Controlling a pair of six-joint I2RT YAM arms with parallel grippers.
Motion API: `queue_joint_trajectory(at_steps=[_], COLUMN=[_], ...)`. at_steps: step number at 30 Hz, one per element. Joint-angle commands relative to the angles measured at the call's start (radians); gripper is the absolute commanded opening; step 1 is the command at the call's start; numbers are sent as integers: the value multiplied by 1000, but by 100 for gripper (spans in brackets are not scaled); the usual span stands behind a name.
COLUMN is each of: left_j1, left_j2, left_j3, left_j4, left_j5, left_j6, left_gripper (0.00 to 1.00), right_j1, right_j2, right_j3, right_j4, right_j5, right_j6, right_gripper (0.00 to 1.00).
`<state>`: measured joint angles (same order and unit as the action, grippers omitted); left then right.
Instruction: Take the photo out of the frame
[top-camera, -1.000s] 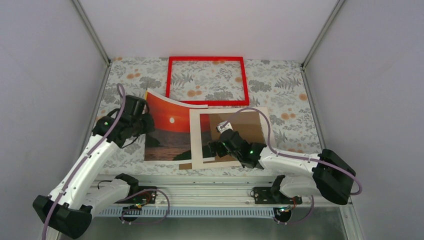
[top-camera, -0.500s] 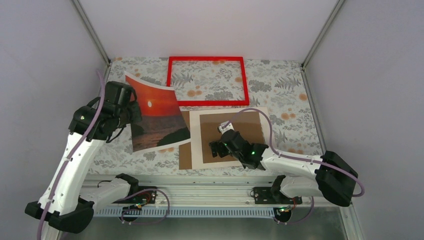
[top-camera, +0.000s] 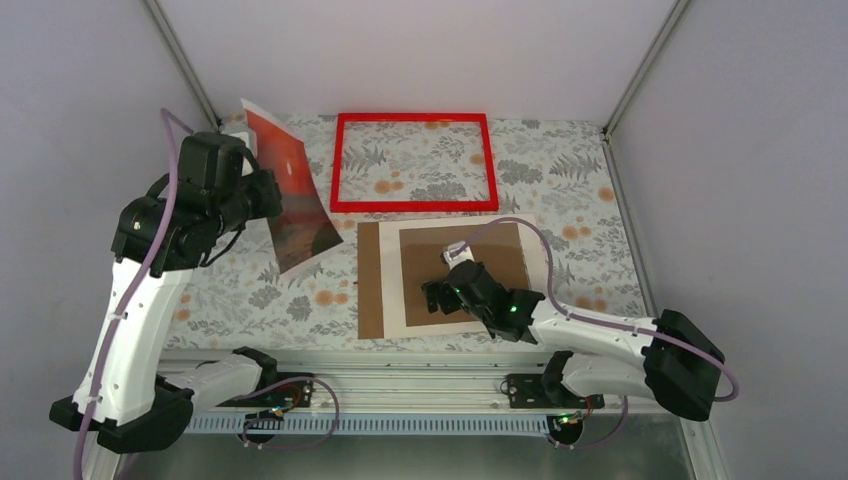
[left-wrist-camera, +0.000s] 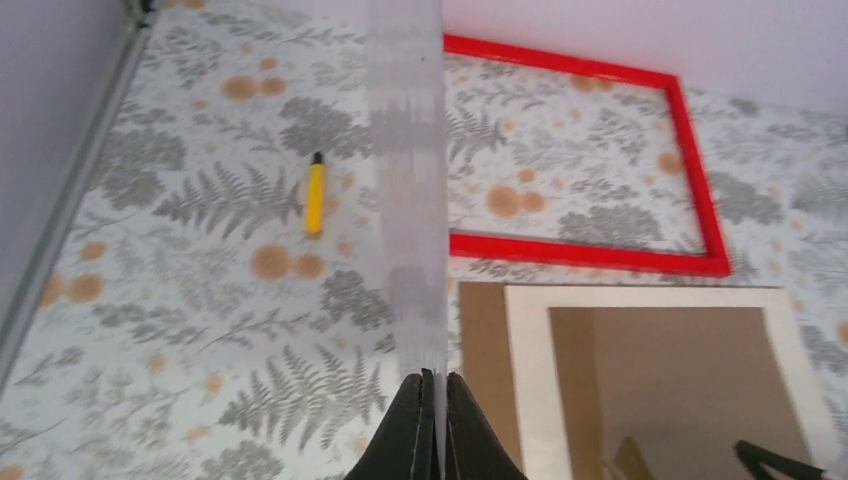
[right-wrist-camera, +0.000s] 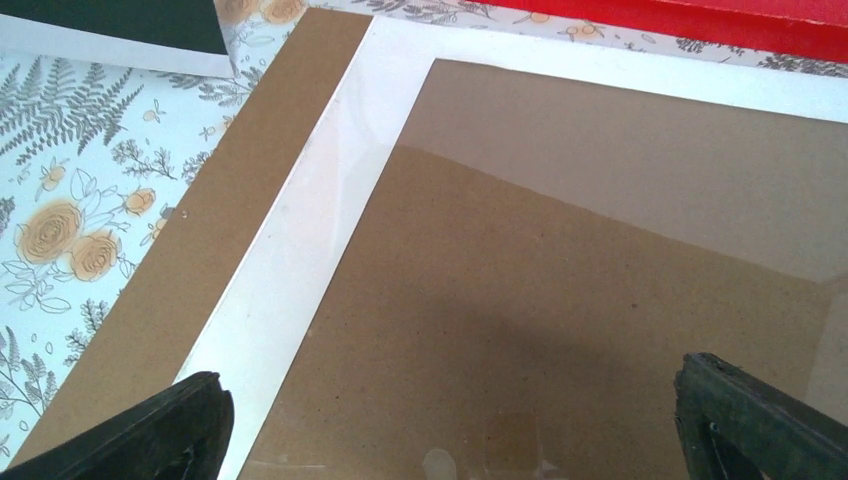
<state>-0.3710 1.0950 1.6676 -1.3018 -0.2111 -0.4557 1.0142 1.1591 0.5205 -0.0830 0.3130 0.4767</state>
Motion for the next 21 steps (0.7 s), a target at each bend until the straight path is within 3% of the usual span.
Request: queue_joint_trajectory(at_steps=[1, 10, 21], left_j1=[4, -7, -154], left_j2=[31, 120, 241], left_j3=[38, 57, 110], left_j4=[134, 402, 611], left_j5=[123, 370, 511], left_j6=[15, -43, -120], left_gripper=[2, 2, 2], right_j1=[4, 4, 4], right_j2=[-54, -176, -363], right_j3=[-18, -17, -17], right_j4=[0, -80, -212], right_j5=[58, 145, 313], right_j6=[33, 101, 197], right_gripper=[100, 100, 100])
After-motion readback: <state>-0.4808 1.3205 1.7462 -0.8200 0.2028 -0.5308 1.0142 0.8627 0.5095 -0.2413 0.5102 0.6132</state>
